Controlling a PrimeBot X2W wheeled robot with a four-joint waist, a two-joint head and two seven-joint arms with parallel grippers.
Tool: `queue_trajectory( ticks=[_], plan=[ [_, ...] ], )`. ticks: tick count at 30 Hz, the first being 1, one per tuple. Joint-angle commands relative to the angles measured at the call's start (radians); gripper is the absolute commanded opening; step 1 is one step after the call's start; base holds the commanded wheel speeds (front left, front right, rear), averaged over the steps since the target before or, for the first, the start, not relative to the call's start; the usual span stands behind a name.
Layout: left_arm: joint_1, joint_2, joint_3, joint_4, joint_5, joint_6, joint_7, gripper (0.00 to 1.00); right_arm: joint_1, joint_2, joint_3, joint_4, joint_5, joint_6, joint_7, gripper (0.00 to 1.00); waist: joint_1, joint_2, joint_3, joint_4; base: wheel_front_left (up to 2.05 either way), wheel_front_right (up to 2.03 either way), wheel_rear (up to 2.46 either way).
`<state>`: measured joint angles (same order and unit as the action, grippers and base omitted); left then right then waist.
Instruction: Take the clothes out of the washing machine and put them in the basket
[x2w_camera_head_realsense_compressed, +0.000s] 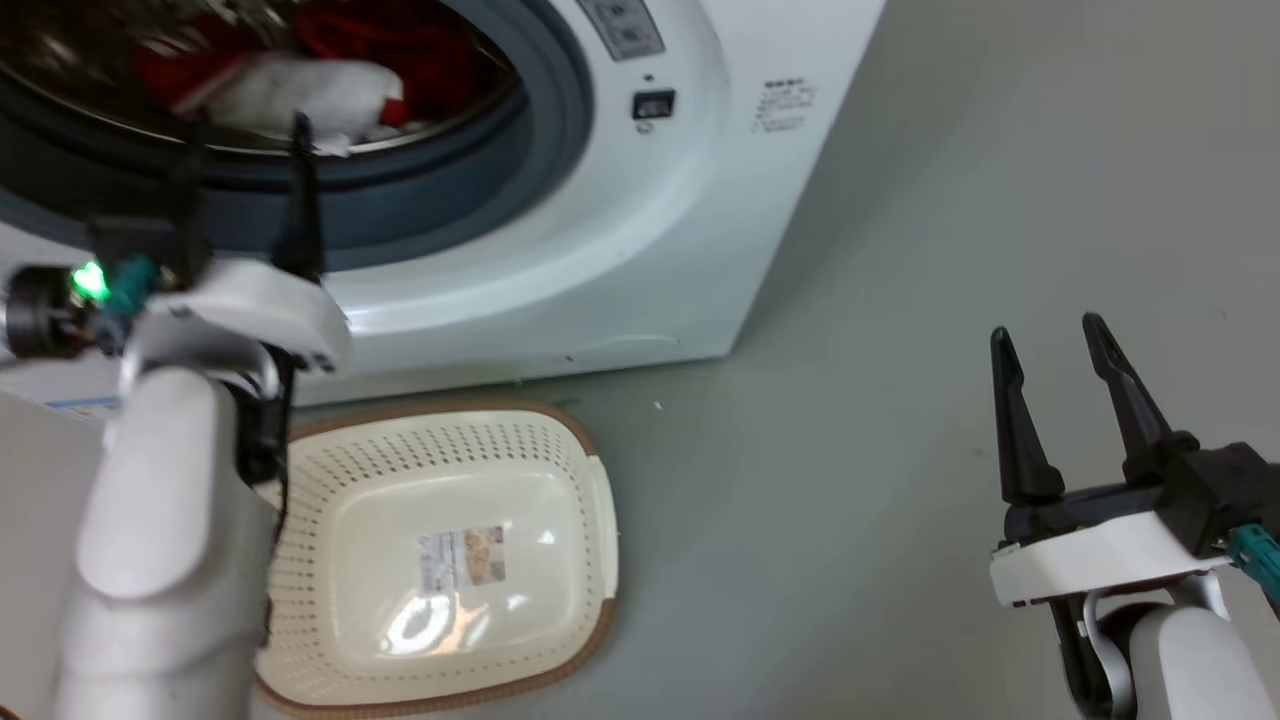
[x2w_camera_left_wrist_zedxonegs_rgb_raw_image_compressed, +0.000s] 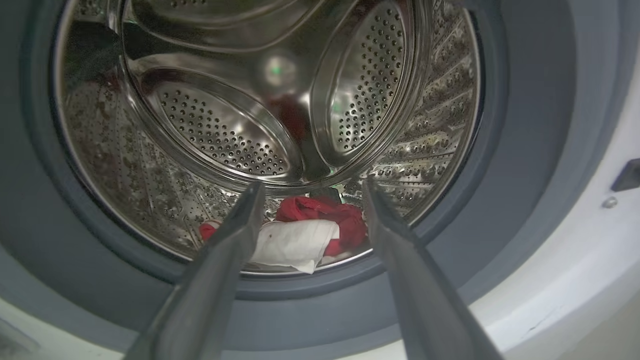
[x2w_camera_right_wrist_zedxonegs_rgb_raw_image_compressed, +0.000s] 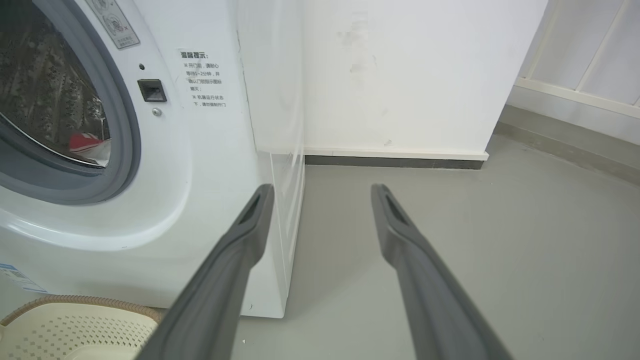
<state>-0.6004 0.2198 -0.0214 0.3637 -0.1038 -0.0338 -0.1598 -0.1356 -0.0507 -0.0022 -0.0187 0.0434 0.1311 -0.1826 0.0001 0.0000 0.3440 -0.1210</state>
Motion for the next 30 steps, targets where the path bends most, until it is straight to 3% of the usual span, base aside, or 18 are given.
queue_trajectory(
  ticks=[1, 10, 19, 30],
  plan=[
    [-0.039, 0.018, 0.008, 0.017, -0.007, -0.006, 0.021, 1.0, -0.023, 0.001, 0.008, 0.004, 0.012, -0.001, -0.012, 1.0, -0.0001, 0.0, 0.078, -0.066, 0.0, 0.0, 0.0],
    [-0.247, 0.136, 0.03, 0.129, -0.011, -0.029, 0.152, 1.0, -0.088, 0.001, 0.06, 0.036, 0.076, -0.001, -0.059, 1.0, -0.0001, 0.0, 0.21, -0.172, 0.0, 0.0, 0.0],
    [-0.424, 0.23, 0.03, 0.272, 0.008, -0.027, 0.256, 1.0, -0.129, 0.001, 0.098, 0.062, 0.128, -0.001, -0.081, 1.0, -0.0001, 0.0, 0.287, -0.234, 0.0, 0.0, 0.0],
    [-0.663, 0.374, -0.051, 0.354, 0.077, -0.07, 0.456, 1.0, -0.174, 0.001, 0.146, 0.042, 0.188, -0.001, -0.083, 1.0, -0.0001, 0.0, 0.397, -0.299, 0.0, 0.0, 0.0]
  ],
)
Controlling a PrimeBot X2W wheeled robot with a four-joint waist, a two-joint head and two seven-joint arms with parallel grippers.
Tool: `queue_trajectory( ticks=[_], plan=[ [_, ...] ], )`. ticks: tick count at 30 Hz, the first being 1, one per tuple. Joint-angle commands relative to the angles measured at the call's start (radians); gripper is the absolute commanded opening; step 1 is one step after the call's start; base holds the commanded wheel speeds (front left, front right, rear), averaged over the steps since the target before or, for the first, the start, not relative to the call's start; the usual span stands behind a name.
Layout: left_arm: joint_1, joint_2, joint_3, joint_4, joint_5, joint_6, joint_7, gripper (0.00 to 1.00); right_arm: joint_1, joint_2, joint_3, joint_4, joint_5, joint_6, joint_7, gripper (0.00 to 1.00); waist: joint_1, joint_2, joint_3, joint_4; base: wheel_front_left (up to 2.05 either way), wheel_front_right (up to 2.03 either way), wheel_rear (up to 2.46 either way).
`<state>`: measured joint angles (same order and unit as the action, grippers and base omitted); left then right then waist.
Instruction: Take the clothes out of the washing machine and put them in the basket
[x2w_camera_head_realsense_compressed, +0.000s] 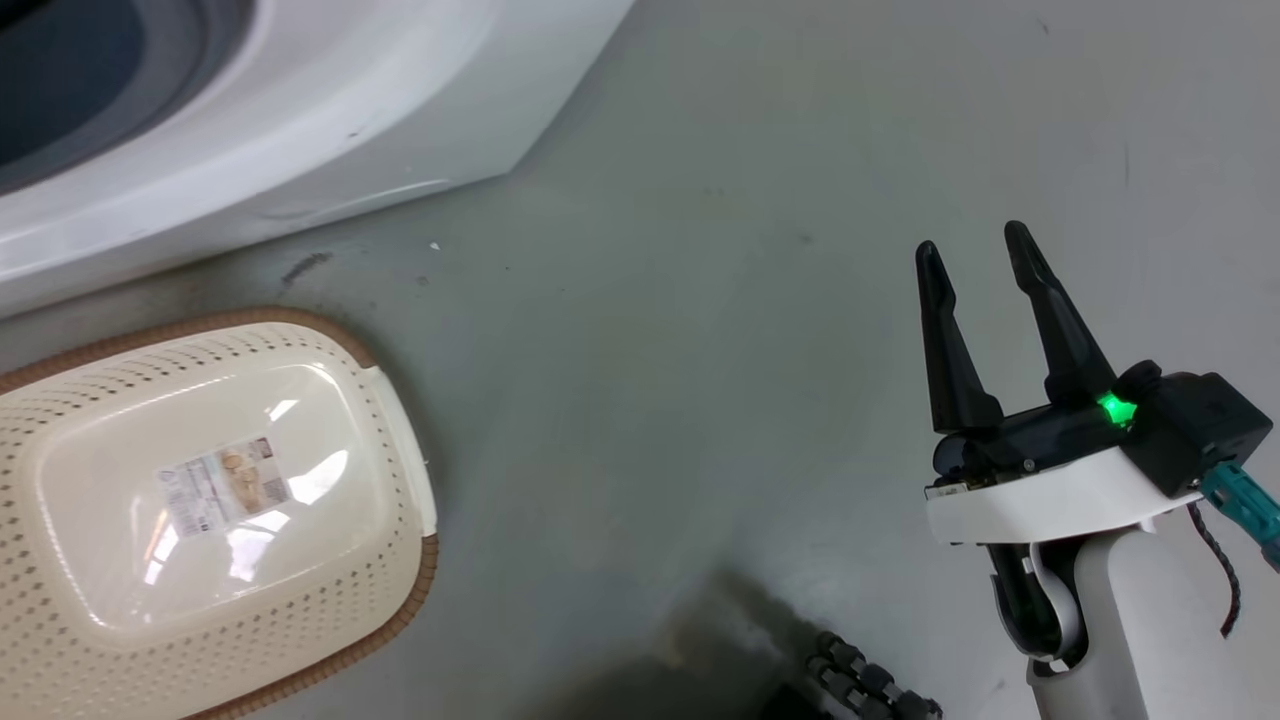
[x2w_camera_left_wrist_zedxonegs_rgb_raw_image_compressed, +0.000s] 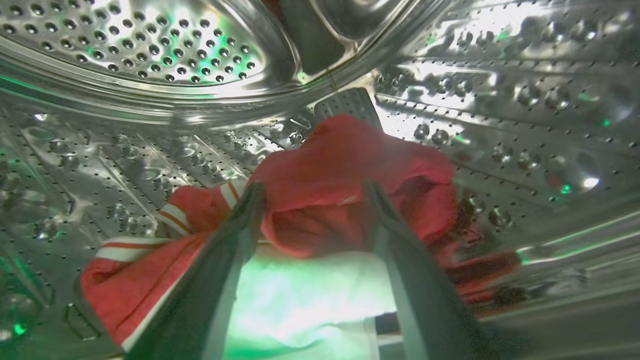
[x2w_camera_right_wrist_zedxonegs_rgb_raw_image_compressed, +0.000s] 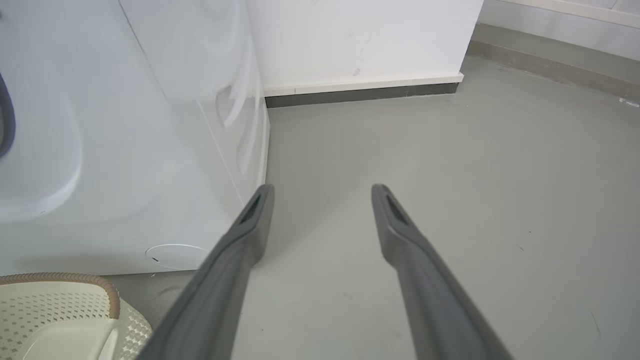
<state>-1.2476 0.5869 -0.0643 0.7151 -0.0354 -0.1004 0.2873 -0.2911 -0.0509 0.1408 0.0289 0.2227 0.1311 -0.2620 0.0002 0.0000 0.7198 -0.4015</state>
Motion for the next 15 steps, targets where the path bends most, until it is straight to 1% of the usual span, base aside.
queue_trajectory(
  ticks=[1, 5, 10, 15],
  plan=[
    [-0.031, 0.02, -0.018, 0.006, 0.013, -0.007, 0.031, 1.0, -0.02, 0.001, 0.006, -0.006, 0.012, -0.001, -0.003, 1.0, -0.0002, 0.0, 0.027, -0.023, 0.0, 0.0, 0.0],
    [-0.069, 0.071, -0.042, 0.024, 0.015, -0.02, 0.135, 1.0, -0.02, 0.001, 0.018, -0.005, 0.025, -0.001, -0.003, 1.0, -0.0002, 0.0, 0.047, -0.041, 0.0, 0.0, 0.0],
    [-0.089, 0.115, -0.081, 0.029, -0.004, -0.027, 0.307, 1.0, -0.025, 0.001, 0.021, -0.006, 0.038, -0.001, -0.003, 1.0, -0.0002, 0.0, 0.062, -0.052, 0.0, 0.0, 0.0],
    [-0.08, 0.145, -0.098, -0.015, -0.021, -0.028, 0.408, 1.0, -0.032, 0.001, 0.025, -0.008, 0.048, -0.001, -0.003, 1.0, -0.0002, 0.0, 0.075, -0.06, 0.0, 0.0, 0.0]
  ],
)
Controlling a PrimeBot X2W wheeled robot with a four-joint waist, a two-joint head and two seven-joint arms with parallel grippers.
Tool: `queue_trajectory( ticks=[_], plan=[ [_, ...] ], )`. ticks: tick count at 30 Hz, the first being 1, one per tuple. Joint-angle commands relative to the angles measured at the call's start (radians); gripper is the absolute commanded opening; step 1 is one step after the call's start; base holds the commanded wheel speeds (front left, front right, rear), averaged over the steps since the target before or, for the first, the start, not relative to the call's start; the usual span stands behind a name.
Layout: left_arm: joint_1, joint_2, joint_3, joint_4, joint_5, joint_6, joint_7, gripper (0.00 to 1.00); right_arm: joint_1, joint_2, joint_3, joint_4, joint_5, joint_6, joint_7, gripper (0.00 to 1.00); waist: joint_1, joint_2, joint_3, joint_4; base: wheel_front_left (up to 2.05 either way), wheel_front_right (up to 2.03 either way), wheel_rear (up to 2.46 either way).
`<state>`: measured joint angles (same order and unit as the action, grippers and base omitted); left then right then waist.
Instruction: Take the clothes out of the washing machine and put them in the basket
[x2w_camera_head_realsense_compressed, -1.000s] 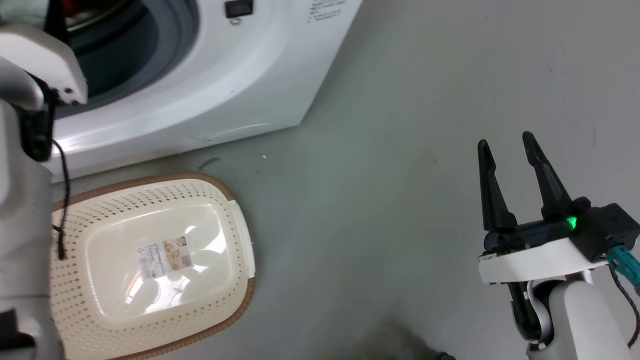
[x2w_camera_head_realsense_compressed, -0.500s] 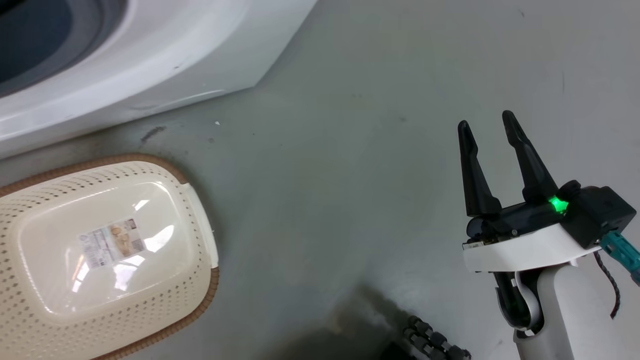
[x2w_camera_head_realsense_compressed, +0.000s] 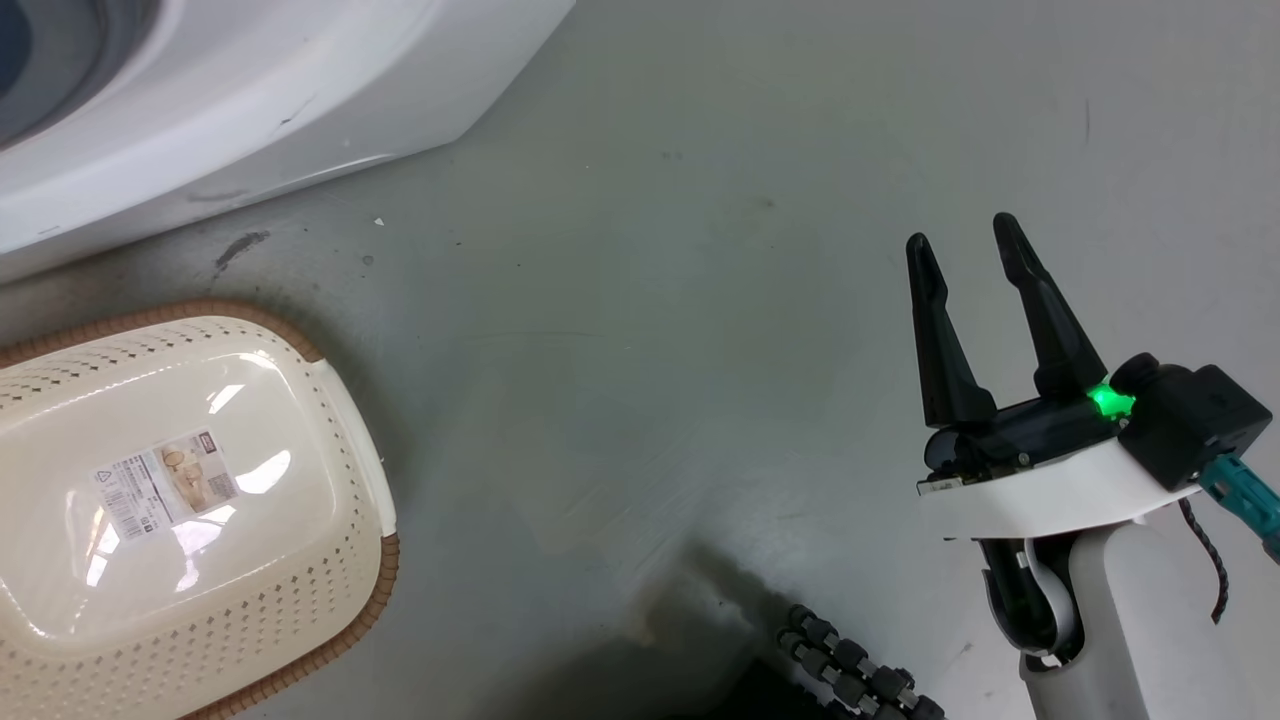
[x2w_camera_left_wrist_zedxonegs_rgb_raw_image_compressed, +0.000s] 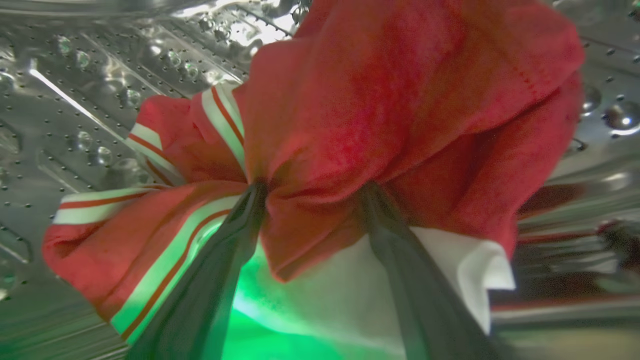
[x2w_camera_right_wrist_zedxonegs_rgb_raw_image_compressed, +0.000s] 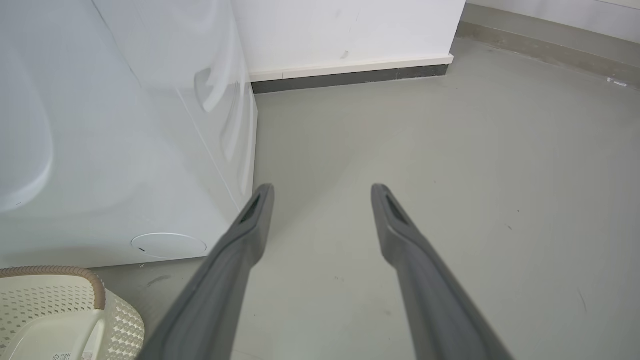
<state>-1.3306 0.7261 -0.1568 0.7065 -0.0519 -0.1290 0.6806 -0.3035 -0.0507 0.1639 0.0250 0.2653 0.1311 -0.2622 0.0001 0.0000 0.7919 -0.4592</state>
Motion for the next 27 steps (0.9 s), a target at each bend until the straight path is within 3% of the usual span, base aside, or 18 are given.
queue_trajectory(
  ticks=[1, 2, 3, 5, 6, 14, 21, 27],
  plan=[
    [0.008, 0.011, -0.008, -0.017, -0.003, 0.0, 0.033, 1.0, -0.02, 0.001, 0.003, -0.005, 0.008, -0.001, -0.003, 1.0, -0.0001, 0.0, 0.005, -0.003, 0.0, 0.0, 0.0],
    [0.011, 0.017, -0.008, -0.028, -0.004, 0.001, 0.048, 1.0, -0.019, 0.001, 0.004, -0.005, 0.008, -0.001, -0.003, 1.0, -0.0001, 0.0, 0.006, -0.005, 0.0, 0.0, 0.0],
    [0.015, 0.02, -0.008, -0.041, -0.006, 0.001, 0.058, 0.57, -0.02, 0.001, 0.006, -0.006, 0.01, -0.001, -0.003, 1.0, -0.0001, 0.0, 0.007, -0.006, 0.0, 0.0, 0.0],
    [0.026, 0.022, -0.012, -0.067, -0.012, 0.001, 0.071, 0.1, -0.023, 0.001, 0.008, -0.006, 0.015, -0.001, -0.003, 1.0, -0.0001, 0.0, 0.008, -0.008, 0.0, 0.0, 0.0],
    [0.031, 0.025, -0.012, -0.079, -0.013, 0.001, 0.077, 0.0, -0.023, 0.001, 0.008, -0.007, 0.016, -0.001, -0.003, 1.0, -0.0001, 0.0, 0.008, -0.008, 0.0, 0.0, 0.0],
    [0.075, 0.021, 0.006, -0.173, -0.021, 0.068, 0.024, 0.0, -0.026, 0.001, 0.003, -0.011, 0.01, -0.001, -0.003, 1.0, -0.0001, 0.0, -0.009, -0.004, 0.0, 0.0, 0.0],
    [0.137, -0.023, 0.053, -0.199, -0.055, 0.155, -0.147, 0.0, -0.024, 0.001, -0.008, -0.014, -0.002, -0.001, -0.003, 1.0, -0.0001, 0.0, -0.029, 0.013, 0.0, 0.0, 0.0],
    [0.19, -0.053, 0.073, -0.186, -0.078, 0.193, -0.309, 0.0, -0.019, 0.001, -0.025, -0.005, -0.014, -0.001, -0.003, 1.0, -0.0001, 0.0, -0.059, 0.034, 0.0, 0.0, 0.0]
  ],
)
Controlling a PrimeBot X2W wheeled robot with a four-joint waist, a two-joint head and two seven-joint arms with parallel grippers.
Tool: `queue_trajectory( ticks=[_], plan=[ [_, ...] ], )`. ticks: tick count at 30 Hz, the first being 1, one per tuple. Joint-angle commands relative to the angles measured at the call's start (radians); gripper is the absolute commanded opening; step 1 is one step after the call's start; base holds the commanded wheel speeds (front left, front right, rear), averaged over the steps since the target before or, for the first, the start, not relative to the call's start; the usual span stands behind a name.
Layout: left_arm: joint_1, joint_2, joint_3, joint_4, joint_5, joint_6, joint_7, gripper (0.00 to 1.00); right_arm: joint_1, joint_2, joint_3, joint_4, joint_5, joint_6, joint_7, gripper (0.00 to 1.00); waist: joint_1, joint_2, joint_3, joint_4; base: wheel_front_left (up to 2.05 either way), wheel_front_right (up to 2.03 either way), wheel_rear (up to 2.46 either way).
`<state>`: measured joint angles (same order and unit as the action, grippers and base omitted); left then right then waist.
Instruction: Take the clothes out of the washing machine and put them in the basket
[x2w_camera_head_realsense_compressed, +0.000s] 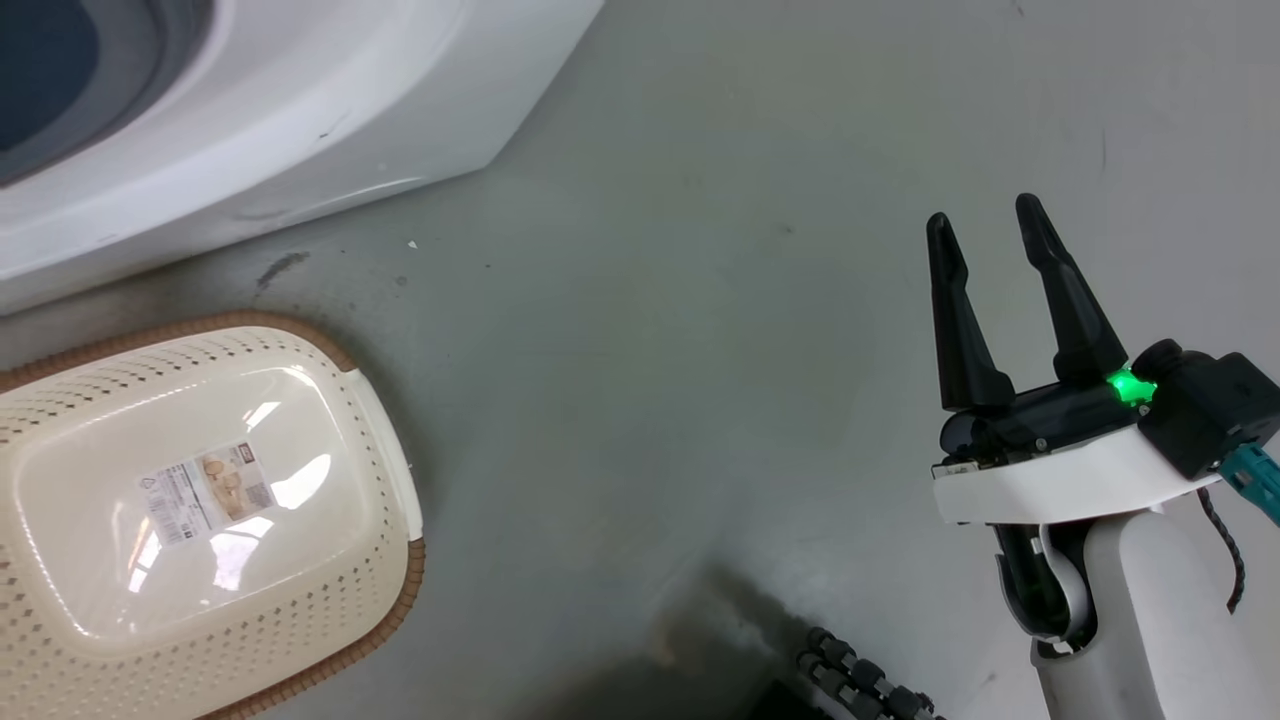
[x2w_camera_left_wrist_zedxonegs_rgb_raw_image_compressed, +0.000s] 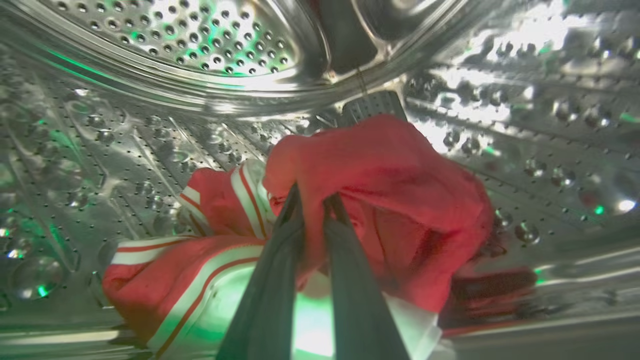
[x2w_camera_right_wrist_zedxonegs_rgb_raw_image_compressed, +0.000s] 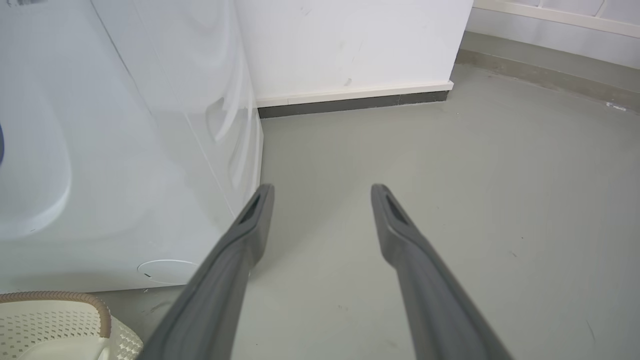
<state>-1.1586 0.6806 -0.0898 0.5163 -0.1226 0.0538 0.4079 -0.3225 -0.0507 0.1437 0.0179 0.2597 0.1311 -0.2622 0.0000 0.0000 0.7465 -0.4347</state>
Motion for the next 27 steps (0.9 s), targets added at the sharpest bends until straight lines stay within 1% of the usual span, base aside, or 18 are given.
queue_trajectory(
  ticks=[1, 5, 6, 7, 8, 9, 10, 11, 18, 19, 23, 27],
  plan=[
    [0.03, -0.013, 0.007, 0.012, -0.01, 0.011, -0.064, 0.0, 0.002, 0.001, -0.008, 0.004, -0.009, -0.001, -0.003, 1.0, 0.0, 0.0, -0.023, 0.014, 0.0, 0.0, 0.0],
    [0.077, -0.042, 0.016, 0.052, -0.032, 0.021, -0.185, 0.0, 0.018, 0.001, -0.02, 0.012, -0.022, -0.001, -0.003, 1.0, 0.0, 0.0, -0.076, 0.036, 0.0, 0.0, 0.0],
    [0.077, -0.042, 0.016, 0.052, -0.032, 0.021, -0.185, 0.0, 0.018, 0.001, -0.02, 0.012, -0.022, -0.001, -0.003, 1.0, 0.0, 0.0, -0.076, 0.036, 0.0, 0.0, 0.0],
    [0.108, -0.058, 0.019, 0.081, -0.042, 0.023, -0.241, 0.0, 0.025, 0.001, -0.026, 0.02, -0.033, -0.001, -0.003, 1.0, 0.0, 0.0, -0.108, 0.047, 0.0, 0.0, 0.0],
    [0.122, -0.065, 0.021, 0.094, -0.05, 0.025, -0.271, 0.0, 0.03, 0.001, -0.029, 0.024, -0.035, -0.001, -0.003, 1.0, 0.0, 0.0, -0.125, 0.052, 0.0, 0.0, 0.0],
    [0.122, -0.065, 0.021, 0.094, -0.05, 0.025, -0.271, 0.0, 0.03, 0.001, -0.029, 0.024, -0.035, -0.001, -0.003, 1.0, 0.0, 0.0, -0.125, 0.052, 0.0, 0.0, 0.0],
    [0.15, -0.081, 0.02, 0.118, -0.058, 0.022, -0.325, 0.0, 0.043, 0.0, -0.037, 0.031, -0.045, -0.001, -0.003, 1.0, 0.0, 0.0, -0.16, 0.063, 0.0, 0.0, 0.0],
    [0.15, -0.081, 0.02, 0.118, -0.058, 0.022, -0.325, 0.0, 0.043, 0.0, -0.037, 0.031, -0.045, -0.001, -0.003, 1.0, 0.0, 0.0, -0.16, 0.063, 0.0, 0.0, 0.0],
    [0.244, -0.145, 0.015, 0.204, -0.092, 0.01, -0.476, 0.0, 0.094, 0.001, -0.058, 0.061, -0.074, -0.001, -0.003, 1.0, 0.0, 0.0, -0.287, 0.102, 0.0, 0.0, 0.0],
    [0.257, -0.153, 0.012, 0.212, -0.097, 0.002, -0.488, 0.0, 0.104, 0.001, -0.06, 0.064, -0.077, -0.001, -0.003, 1.0, 0.0, 0.0, -0.302, 0.107, 0.0, 0.0, 0.0],
    [0.306, -0.191, 0.006, 0.231, -0.113, -0.005, -0.556, 0.0, 0.13, 0.0, -0.076, 0.078, -0.095, -0.001, -0.003, 1.0, 0.0, 0.0, -0.368, 0.129, 0.0, 0.0, 0.0],
    [0.345, -0.229, -0.004, 0.227, -0.127, -0.008, -0.602, 0.0, 0.158, 0.0, -0.094, 0.08, -0.111, -0.001, 0.004, 1.0, 0.0, 0.0, -0.424, 0.156, 0.0, 0.0, 0.0]
  ],
)
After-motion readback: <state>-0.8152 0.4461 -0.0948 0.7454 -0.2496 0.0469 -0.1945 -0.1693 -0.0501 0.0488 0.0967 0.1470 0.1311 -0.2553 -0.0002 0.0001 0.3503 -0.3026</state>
